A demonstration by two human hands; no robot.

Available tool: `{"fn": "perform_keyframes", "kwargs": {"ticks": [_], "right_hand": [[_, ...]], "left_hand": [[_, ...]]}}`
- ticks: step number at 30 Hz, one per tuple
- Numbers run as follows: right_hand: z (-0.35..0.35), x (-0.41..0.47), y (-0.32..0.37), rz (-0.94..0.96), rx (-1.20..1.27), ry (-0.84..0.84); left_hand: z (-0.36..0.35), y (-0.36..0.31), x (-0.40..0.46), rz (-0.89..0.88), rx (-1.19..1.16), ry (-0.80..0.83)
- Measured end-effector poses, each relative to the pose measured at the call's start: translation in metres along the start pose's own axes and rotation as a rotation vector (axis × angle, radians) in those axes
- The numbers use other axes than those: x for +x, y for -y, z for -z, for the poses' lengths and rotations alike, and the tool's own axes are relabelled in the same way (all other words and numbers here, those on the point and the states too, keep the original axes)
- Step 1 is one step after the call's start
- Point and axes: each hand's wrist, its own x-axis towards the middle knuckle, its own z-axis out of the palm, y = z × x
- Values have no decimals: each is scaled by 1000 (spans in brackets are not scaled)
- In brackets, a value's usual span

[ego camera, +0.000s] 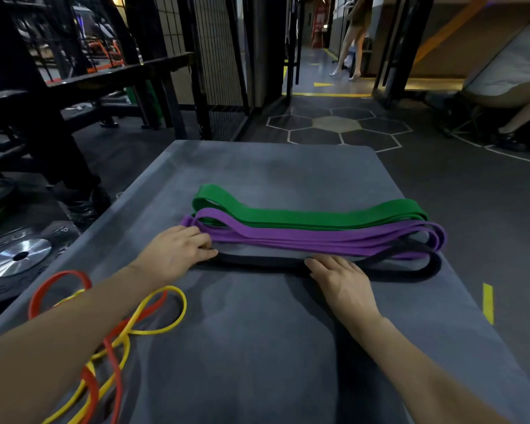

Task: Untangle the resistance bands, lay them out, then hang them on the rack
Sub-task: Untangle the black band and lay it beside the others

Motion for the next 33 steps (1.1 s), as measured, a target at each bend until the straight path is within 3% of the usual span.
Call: {"fn": "perform_keyframes", "kwargs": {"ticks": [6,9,12,18,21,28,33], "right_hand": [[-4,-1,-2,-5,6,-29],[-5,-2,-5,12,-26,-59],[-1,-4,-5,9,-85,-45],[7,-5,0,-48,-80,69],[10,-5,0,-20,-73,81],[30,-2,13,-36,-91,155],[58,-3,38,-85,-7,183]], "left_hand": [[6,-17,0,267,-143,286],[12,-23,7,206,-77,275],[1,-26,12,295,23,240],[5,-45,22,477,-41,382],[8,-44,18,531,-231,417],[26,-44,5,522,-348,270],[59,-53,-26,679,-485,169]]}}
